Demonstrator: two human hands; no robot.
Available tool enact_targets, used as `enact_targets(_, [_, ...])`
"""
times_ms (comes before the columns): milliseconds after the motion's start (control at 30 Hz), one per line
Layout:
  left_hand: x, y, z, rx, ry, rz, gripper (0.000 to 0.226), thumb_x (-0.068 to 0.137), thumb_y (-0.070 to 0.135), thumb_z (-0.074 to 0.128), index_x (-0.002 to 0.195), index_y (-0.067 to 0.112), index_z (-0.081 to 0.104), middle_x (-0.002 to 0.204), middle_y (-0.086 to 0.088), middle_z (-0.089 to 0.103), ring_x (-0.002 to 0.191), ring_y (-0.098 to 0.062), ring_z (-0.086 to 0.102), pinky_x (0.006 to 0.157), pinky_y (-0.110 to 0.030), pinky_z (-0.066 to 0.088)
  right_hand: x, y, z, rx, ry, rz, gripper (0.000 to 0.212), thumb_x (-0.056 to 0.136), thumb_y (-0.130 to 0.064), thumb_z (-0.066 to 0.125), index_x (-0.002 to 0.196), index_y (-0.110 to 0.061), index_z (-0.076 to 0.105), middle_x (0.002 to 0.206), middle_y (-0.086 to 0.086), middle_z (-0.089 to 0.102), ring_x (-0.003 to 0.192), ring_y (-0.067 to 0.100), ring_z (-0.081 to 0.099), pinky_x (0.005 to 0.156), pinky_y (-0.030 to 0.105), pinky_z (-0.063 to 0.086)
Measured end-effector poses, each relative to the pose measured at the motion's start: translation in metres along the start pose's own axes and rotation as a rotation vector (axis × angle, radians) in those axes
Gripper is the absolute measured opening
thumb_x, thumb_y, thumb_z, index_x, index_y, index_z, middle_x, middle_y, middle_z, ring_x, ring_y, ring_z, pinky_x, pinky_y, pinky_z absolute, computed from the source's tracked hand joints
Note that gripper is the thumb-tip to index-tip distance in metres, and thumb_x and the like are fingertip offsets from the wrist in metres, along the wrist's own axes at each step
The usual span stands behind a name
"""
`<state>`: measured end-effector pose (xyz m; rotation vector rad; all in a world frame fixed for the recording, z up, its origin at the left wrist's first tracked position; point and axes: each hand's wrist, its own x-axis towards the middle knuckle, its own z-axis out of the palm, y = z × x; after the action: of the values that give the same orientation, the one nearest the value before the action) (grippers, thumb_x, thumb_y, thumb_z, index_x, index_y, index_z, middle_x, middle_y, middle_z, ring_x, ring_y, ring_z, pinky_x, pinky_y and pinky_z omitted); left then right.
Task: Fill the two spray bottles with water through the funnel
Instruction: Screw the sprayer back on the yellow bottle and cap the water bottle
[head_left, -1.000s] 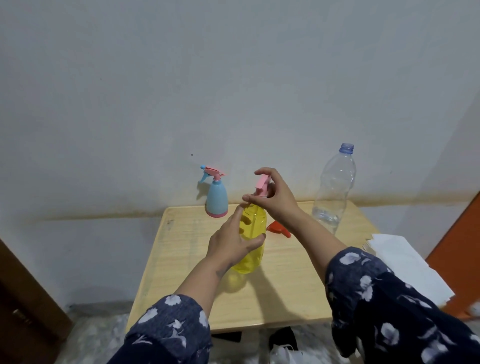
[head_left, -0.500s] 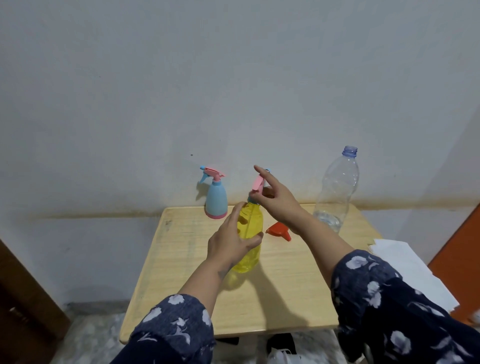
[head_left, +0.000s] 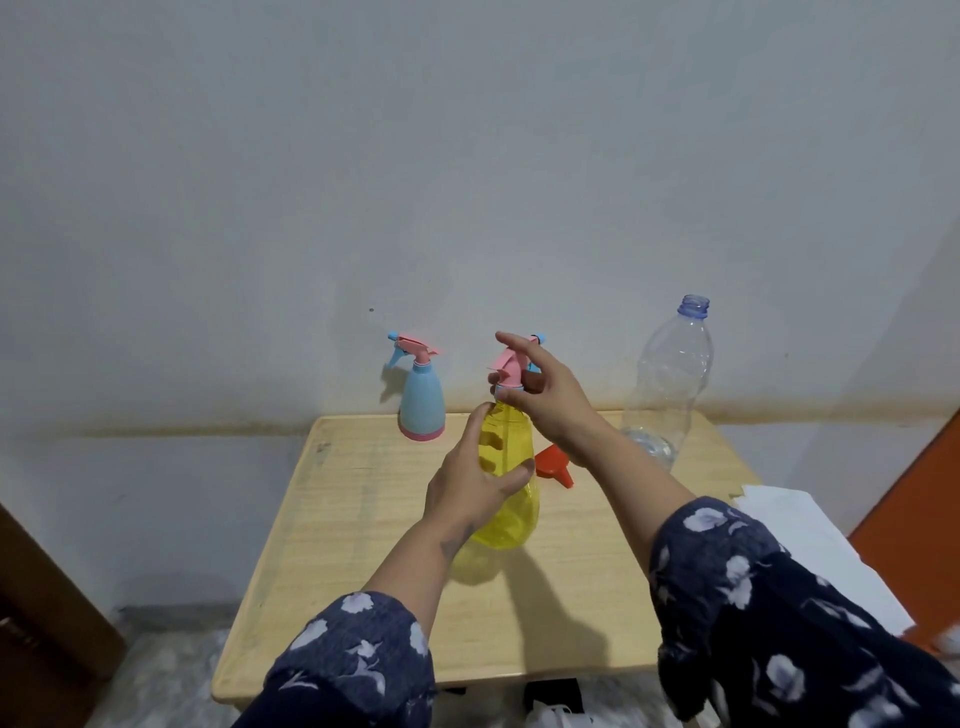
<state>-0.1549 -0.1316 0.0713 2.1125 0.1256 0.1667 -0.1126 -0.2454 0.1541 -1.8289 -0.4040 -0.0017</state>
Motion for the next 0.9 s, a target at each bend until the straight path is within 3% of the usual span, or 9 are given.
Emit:
enact_targets(100, [0.003,0.005,0.005,0.141,0.081,0.005,0.082,0.077,0.06,0.066,0.142,0.05,0.017,0.123,0.014,0.056,0.103,-0.015,0.057,0.08,-0.034,0.05,0.003,0.007,0.008,-0.084,0.138,-0.047,0.059,0.083,0.0,0.063,0.127,-0.037,0.055,0.102,0.012,0.069,0.095,0.026,0.066,0.083,0.031,0.053])
enact_targets(200, [0.005,0.005,0.012,0.197,0.128,-0.014,0.086,0.077,0.063,0.064,0.145,0.044,0.015,0.129,0.01,0.056,0.11,-0.02,0.058,0.079,-0.034,0.05,0.008,0.01,0.015,-0.152,0.188,-0.066,0.058,0.084,-0.004,0.062,0.13,-0.039,0.053,0.095,0.008,0.07,0.09,0.023,0.066,0.081,0.032,0.053])
enact_targets(333, [0.01,-0.007,0.004,-0.036,-0.07,0.035,0.099,0.063,0.067,0.074,0.14,0.05,0.015,0.132,0.012,0.051,0.116,-0.015,0.054,0.093,-0.041,0.05,0.01,0.008,0.002,0.013,0.088,-0.032,0.058,0.085,0.002,0.062,0.131,-0.033,0.054,0.105,0.013,0.068,0.091,0.019,0.067,0.08,0.024,0.055])
enact_targets(400, [0.006,-0.012,0.001,-0.099,-0.132,0.015,0.107,0.057,0.065,0.079,0.142,0.048,0.017,0.133,0.01,0.051,0.117,-0.013,0.053,0.097,-0.04,0.048,0.008,0.008,-0.004,0.148,0.026,-0.003,0.057,0.085,0.008,0.061,0.13,-0.027,0.055,0.098,0.015,0.067,0.085,0.018,0.066,0.078,0.023,0.057])
enact_targets(533, [0.002,-0.012,0.015,0.093,0.037,-0.045,0.099,0.069,0.059,0.074,0.145,0.039,0.015,0.126,0.006,0.055,0.11,-0.019,0.056,0.086,-0.035,0.049,0.008,0.02,0.01,0.066,0.079,-0.04,0.058,0.085,0.005,0.057,0.127,-0.035,0.056,0.089,0.012,0.069,0.081,0.016,0.065,0.081,0.029,0.055])
enact_targets(600, [0.0,-0.011,0.021,0.171,0.102,-0.064,0.096,0.071,0.062,0.07,0.144,0.038,0.012,0.129,0.004,0.054,0.112,-0.024,0.056,0.087,-0.037,0.049,0.009,0.025,0.016,0.016,0.112,-0.053,0.059,0.087,-0.001,0.056,0.133,-0.038,0.051,0.087,0.006,0.07,0.076,0.01,0.064,0.076,0.021,0.052])
enact_targets(667, [-0.001,-0.012,0.021,0.192,0.104,-0.078,0.094,0.071,0.066,0.068,0.141,0.039,0.012,0.13,0.004,0.054,0.112,-0.025,0.057,0.087,-0.039,0.05,0.01,0.026,0.018,-0.062,0.106,-0.055,0.061,0.09,-0.009,0.055,0.141,-0.039,0.041,0.09,0.002,0.067,0.077,0.008,0.062,0.072,0.015,0.047])
enact_targets(800, [-0.009,-0.01,0.019,0.256,0.113,-0.056,0.093,0.072,0.068,0.066,0.142,0.034,0.014,0.137,0.006,0.049,0.116,-0.024,0.056,0.085,-0.04,0.05,0.01,0.031,0.024,-0.24,0.168,0.005,0.074,0.089,-0.035,0.063,0.147,-0.045,0.018,0.112,0.008,0.044,0.094,0.021,0.054,0.085,0.026,0.044])
enact_targets(900, [-0.022,-0.01,0.023,0.331,0.083,-0.014,0.093,0.073,0.07,0.064,0.143,0.034,0.014,0.139,0.005,0.047,0.114,-0.027,0.057,0.083,-0.04,0.049,0.004,0.035,0.026,-0.18,0.203,0.088,0.078,0.092,-0.043,0.055,0.15,-0.042,0.002,0.139,0.011,0.037,0.107,0.024,0.058,0.094,0.031,0.044])
